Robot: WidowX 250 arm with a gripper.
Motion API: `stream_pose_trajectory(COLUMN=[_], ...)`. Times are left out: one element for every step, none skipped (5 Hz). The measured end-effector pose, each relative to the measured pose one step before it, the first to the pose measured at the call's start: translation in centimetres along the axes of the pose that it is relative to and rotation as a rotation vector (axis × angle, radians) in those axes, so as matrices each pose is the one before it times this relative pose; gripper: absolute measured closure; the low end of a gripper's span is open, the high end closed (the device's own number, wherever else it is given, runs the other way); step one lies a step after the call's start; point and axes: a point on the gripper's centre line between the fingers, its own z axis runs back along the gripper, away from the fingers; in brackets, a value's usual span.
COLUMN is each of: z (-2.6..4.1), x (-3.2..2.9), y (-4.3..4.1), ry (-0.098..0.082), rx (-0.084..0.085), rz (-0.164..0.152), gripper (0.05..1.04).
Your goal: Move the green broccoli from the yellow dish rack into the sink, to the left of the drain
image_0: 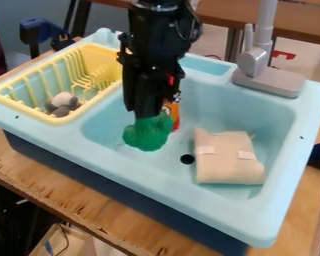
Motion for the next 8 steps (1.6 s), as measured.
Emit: stream_pose_trajectory(z=[-1.425,-1.512,-0.954,-0.157,-0.470,2.009,3.861,2.914], x=[0.380,0.478,0.096,0.418,-0.133,0.152,-0.248,-0.711], y=[0.572,-0.085,0.359,0.175,-0.011,0.137,-0.461,-0.839], ry=[0.0038,0.0380,0.0320,0.0126,0.0355,-0.0516,-0.1220,-0.0624], rx=[0.0034,-0.0222,-0.0308,-0.0006,-0.0036,0.0147,0.0205,0.0241], rz=[-0.0068,-0.0087,0.0315,0.0131,0.0118,0.0173,0.0084,-0.0086], gripper=[0.798,0.798,0.799,0.738,0.433,0.146,0.077,0.081])
